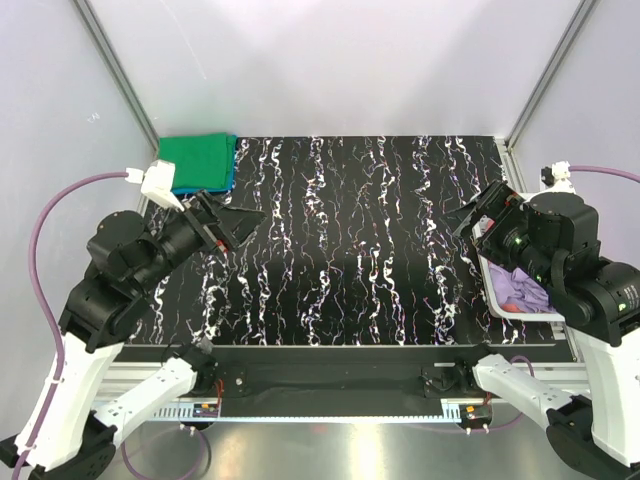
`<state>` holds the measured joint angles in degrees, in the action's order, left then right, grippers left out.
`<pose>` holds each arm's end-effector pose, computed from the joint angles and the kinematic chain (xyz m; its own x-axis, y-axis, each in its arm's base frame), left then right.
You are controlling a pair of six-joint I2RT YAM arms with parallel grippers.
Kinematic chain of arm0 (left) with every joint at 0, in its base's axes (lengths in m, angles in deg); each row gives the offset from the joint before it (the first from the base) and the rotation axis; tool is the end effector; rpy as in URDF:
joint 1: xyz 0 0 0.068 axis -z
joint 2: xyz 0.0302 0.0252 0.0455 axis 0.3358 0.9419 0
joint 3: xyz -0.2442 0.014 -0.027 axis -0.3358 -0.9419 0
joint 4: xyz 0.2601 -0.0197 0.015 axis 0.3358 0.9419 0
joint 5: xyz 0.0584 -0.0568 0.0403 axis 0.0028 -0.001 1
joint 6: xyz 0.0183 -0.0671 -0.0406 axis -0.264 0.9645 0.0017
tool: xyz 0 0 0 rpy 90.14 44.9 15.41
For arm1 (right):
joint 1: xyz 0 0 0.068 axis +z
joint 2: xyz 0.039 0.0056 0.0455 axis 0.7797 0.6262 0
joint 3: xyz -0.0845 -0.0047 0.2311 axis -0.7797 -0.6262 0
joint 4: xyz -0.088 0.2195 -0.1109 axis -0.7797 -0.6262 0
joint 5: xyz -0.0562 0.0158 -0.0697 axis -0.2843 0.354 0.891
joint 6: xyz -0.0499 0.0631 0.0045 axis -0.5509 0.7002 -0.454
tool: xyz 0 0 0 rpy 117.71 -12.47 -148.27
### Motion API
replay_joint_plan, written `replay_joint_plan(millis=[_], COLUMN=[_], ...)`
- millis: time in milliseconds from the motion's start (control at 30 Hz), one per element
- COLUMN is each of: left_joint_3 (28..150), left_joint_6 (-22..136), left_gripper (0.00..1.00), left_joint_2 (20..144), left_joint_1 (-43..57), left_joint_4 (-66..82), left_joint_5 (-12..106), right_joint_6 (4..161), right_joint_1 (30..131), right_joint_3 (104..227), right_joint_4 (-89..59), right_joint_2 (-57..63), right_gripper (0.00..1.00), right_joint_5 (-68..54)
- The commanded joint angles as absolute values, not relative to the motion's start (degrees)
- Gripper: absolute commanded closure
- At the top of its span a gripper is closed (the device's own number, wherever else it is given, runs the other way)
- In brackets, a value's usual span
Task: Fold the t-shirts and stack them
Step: Grab the tshirt from the pile
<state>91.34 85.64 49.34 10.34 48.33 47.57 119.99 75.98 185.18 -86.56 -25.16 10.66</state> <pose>0.1389 -0.0906 0.4373 -0.4685 -0.4716 -0.7471 0.3991 0.6414 -0.6552 0.1331 0.0478 0.4422 -0.5077 0.5227 -0.6849 0.1144 0.8288 0.5477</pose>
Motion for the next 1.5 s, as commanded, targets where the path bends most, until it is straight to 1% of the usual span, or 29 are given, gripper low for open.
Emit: replay_joint_plan(millis=[0, 133, 200, 233, 267, 300, 367, 400, 433, 467, 533, 567, 600, 633, 700, 767, 833, 867, 900, 1000, 1067, 1133, 1267, 1333, 1433, 1467], left_joint_3=[91.1, 90.9, 91.0, 89.9, 89.1, 88.1, 85.2, 84.5, 83.6, 82.0, 81.0, 80.8, 81.1, 81.5, 83.3, 84.7, 86.6, 87.3, 87.7, 88.7, 90.2, 91.4, 92.5, 92.1, 90.4, 90.0], left_joint_6=[85.8, 83.7, 83.2, 82.9, 82.8, 82.9, 83.1, 83.0, 82.9, 82.7, 82.9, 82.9, 82.7, 82.4, 81.5, 80.6, 80.3, 80.2, 80.3, 80.7, 80.9, 80.7, 80.3, 80.4, 81.3, 81.5], left_gripper=[0.01, 0.01, 0.01, 0.01, 0.01, 0.01, 0.01, 0.01, 0.01, 0.01, 0.01, 0.01, 0.01, 0.01, 0.01, 0.01, 0.01, 0.01, 0.01, 0.01, 0.01, 0.01, 0.01, 0.02, 0.03, 0.04], left_joint_2=[49.7, 52.7, 54.9, 56.0, 56.5, 56.6, 56.6, 56.5, 56.4, 56.1, 55.8, 55.6, 55.4, 55.4, 55.5, 55.7, 55.9, 56.0, 56.1, 56.1, 57.4, 59.1, 60.1, 59.9, 58.9, 58.3], left_joint_1=[10.4, 10.3, 10.4, 10.3, 10.3, 10.3, 10.3, 10.4, 10.4, 10.4, 10.3, 10.3, 10.3, 10.3, 10.3, 10.3, 10.3, 10.3, 10.3, 10.3, 10.3, 10.3, 10.3, 10.3, 10.4, 10.3], left_joint_4=[48.6, 51.7, 53.9, 54.3, 54.4, 54.5, 54.8, 54.9, 54.8, 54.3, 53.4, 53.3, 53.1, 53.0, 54.0, 56.0, 57.5, 57.7, 57.8, 56.9, 56.8, 57.8, 58.8, 58.5, 57.3, 57.0], left_joint_5=[48.0, 45.8, 44.3, 43.3, 42.3, 41.3, 40.7, 39.0, 38.0, 37.3, 35.2, 34.6, 33.2, 32.8, 33.2, 34.3, 35.3, 35.3, 35.0, 34.8, 34.4, 34.2, 35.3, 35.9, 36.7, 36.8], right_joint_6=[121.7, 121.1, 122.5, 125.9, 126.9, 127.8, 123.9, 122.5, 124.4, 125.3, 123.8, 123.4, 123.1, 122.6, 121.6, 121.5, 122.6, 123.0, 122.7, 118.7, 117.0, 116.2, 113.0, 110.0, 108.4, 108.2], right_joint_1=[76.3, 76.3, 76.3, 76.4, 76.3, 76.3, 76.3, 76.3, 75.4, 73.4, 68.4, 61.6, 58.8, 56.4, 52.2, 47.0, 44.5, 42.7, 40.5, 38.2, 36.3, 33.1, 31.1, 30.7, 29.3, 29.3], right_joint_3=[185.0, 184.9, 183.6, 182.8, 180.4, 179.6, 178.9, 179.1, 179.8, 181.5, 181.2, 179.9, 179.0, 178.4, 176.3, 175.6, 174.3, 173.0, 172.0, 166.2, 162.5, 161.1, 158.0, 157.3, 157.9, 158.8], right_joint_4=[-86.6, -87.6, -88.8, -90.0, -90.2, -90.5, -89.5, -89.4, -92.7, -94.5, -93.3, -92.3, -91.0, -88.5, -85.6, -85.8, -87.3, -87.6, -87.2, -78.5, -74.8, -71.8, -66.4, -62.7, -61.6, -61.9], right_joint_2=[-25.2, -24.5, -24.0, -23.7, -23.4, -21.4, -18.1, -14.2, -12.1, -10.1, -5.7, -4.9, -3.6, -3.3, -1.7, 0.0, 2.0, 2.4, 1.8, -0.6, -1.3, -0.9, 0.2, 0.9, 2.5, 3.1], right_gripper=[0.0, 0.0, 0.0, 0.0, 0.01, 0.01, 0.02, 0.03, 0.03, 0.04, 0.09, 0.11, 0.13, 0.16, 0.19, 0.24, 0.28, 0.31, 0.32, 0.33, 0.34, 0.35, 0.36, 0.39, 0.46, 0.47], right_joint_5=[14.0, 15.3, 18.6, 20.6, 23.9, 25.2, 27.6, 30.5, 34.8, 41.1, 42.0, 40.2, 39.4, 39.3, 42.3, 44.8, 47.7, 47.9, 47.5, 47.3, 44.4, 42.7, 38.8, 38.5, 36.9, 36.9])
